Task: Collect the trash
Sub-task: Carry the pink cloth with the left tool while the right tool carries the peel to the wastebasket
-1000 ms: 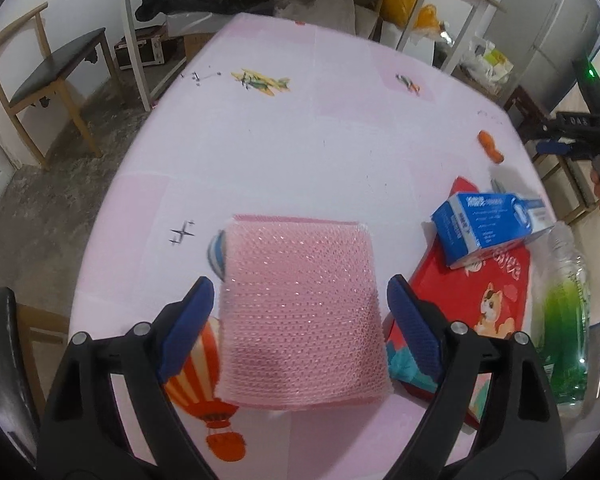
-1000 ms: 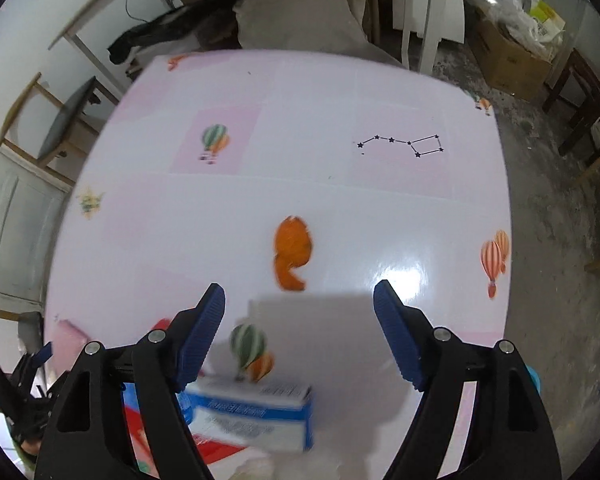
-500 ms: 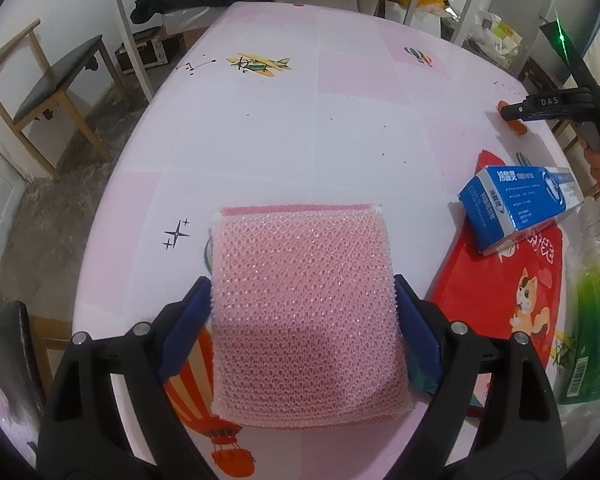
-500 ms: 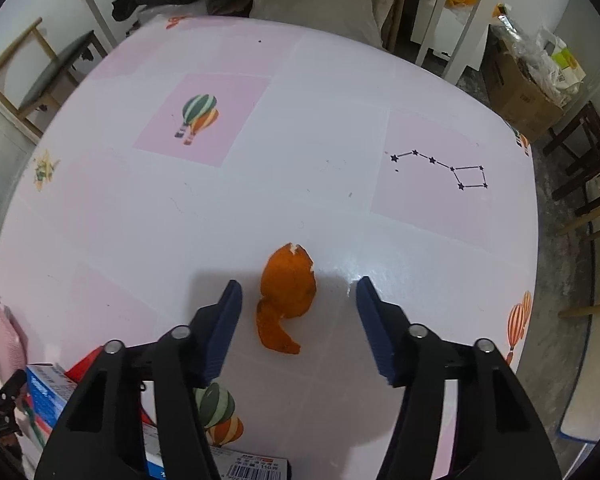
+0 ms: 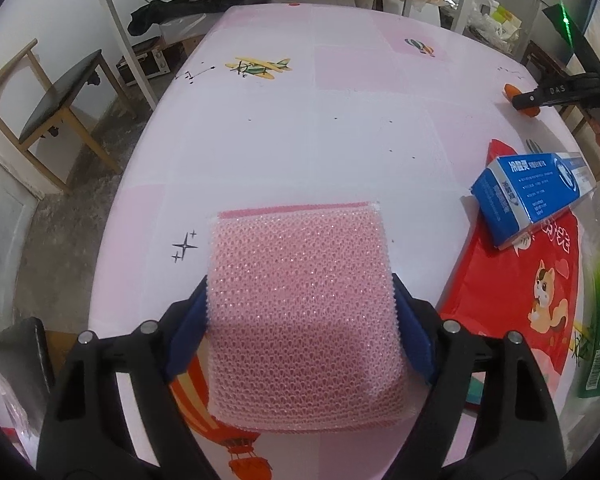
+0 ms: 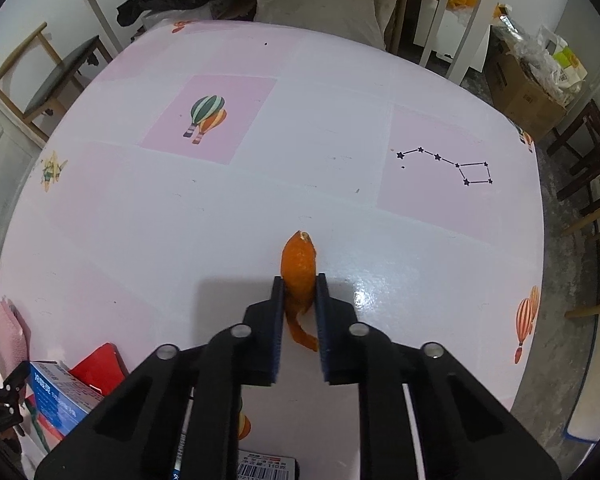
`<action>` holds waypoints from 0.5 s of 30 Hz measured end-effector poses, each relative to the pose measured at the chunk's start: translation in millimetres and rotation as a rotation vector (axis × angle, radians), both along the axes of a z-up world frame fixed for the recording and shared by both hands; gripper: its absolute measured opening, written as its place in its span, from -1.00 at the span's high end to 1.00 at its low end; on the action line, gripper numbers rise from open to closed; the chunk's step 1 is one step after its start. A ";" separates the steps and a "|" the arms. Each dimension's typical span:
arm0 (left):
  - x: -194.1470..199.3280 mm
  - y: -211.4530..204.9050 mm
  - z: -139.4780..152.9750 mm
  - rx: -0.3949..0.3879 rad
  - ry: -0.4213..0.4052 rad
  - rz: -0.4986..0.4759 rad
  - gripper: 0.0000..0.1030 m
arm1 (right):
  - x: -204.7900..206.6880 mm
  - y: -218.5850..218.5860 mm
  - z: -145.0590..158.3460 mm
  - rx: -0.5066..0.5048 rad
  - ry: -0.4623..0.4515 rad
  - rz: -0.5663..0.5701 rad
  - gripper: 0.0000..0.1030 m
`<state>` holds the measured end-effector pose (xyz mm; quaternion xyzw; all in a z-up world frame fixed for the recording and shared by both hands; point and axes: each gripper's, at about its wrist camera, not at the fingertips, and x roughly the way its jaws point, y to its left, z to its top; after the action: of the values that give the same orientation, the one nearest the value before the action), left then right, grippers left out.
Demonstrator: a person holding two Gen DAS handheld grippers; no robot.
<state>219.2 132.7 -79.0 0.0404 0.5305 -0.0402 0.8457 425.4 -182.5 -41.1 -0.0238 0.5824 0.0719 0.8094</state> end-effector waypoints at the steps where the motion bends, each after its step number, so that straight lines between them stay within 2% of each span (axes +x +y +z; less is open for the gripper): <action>1: 0.2 1.1 0.3 -0.001 -0.003 0.003 -0.51 | -0.4 -2.3 0.2 0.012 0.000 -0.007 0.76; 6: -0.5 9.8 4.3 -0.015 -0.021 0.020 -0.49 | -4.1 -7.2 11.3 0.040 -0.015 -0.020 0.79; 9: -5.1 18.8 14.0 -0.032 -0.044 0.038 -0.49 | -13.2 -10.1 33.7 0.059 -0.058 -0.030 0.79; 12: -14.4 27.6 33.7 -0.075 -0.083 0.049 -0.49 | -28.1 -12.4 58.1 0.084 -0.109 -0.033 0.79; 15: -30.4 30.1 64.8 -0.135 -0.147 0.030 -0.49 | -60.7 -20.0 92.9 0.132 -0.181 -0.040 0.79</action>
<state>188.8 162.8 -14.2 -0.0217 0.4636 -0.0602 0.8837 364.7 -202.5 51.8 0.0349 0.5014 0.0916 0.8596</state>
